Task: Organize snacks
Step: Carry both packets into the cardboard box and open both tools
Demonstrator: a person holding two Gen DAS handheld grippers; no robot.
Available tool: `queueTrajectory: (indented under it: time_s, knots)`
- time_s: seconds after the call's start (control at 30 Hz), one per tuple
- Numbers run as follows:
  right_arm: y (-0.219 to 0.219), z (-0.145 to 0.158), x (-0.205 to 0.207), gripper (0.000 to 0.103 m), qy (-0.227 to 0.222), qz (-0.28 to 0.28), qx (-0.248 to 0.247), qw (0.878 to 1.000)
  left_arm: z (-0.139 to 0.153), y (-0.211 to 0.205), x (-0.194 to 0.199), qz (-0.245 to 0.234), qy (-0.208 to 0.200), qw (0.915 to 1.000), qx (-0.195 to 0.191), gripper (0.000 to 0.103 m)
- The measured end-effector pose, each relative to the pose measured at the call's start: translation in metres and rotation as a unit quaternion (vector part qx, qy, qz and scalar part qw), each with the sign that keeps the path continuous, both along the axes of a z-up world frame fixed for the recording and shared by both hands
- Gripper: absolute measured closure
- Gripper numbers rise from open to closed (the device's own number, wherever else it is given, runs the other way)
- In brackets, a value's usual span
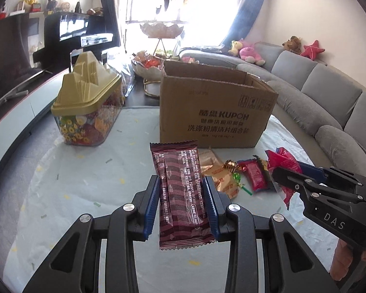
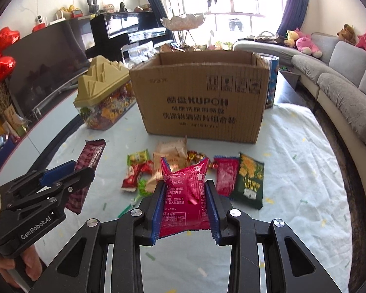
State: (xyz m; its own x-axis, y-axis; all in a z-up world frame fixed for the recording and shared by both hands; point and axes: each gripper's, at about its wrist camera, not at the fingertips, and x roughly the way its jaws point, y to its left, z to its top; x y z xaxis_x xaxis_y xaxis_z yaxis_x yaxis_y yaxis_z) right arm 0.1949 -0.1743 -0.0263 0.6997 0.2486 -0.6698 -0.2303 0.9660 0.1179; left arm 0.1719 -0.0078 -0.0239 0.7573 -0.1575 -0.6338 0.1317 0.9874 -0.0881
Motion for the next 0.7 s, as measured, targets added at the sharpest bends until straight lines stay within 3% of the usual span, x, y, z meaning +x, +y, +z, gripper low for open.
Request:
queueTrajectory:
  time_s: [0.27, 0.4, 0.7]
  knots:
    - [-0.004, 0.036, 0.032, 0.070, -0.032, -0.007, 0.007, 0.999, 0.043, -0.007, 0.037, -0.022, -0.038, 0.9990, 0.004, 0.067]
    - [-0.009, 0.056, 0.052, 0.070, -0.045, -0.015, 0.007, 0.999, 0.061, -0.010, 0.060, -0.038, -0.037, 0.9986, -0.006, 0.067]
    - [-0.018, 0.084, 0.106, 0.070, -0.041, -0.021, 0.016, 0.999, 0.091, -0.028, 0.107, -0.056, -0.044, 0.9974, 0.013, 0.067]
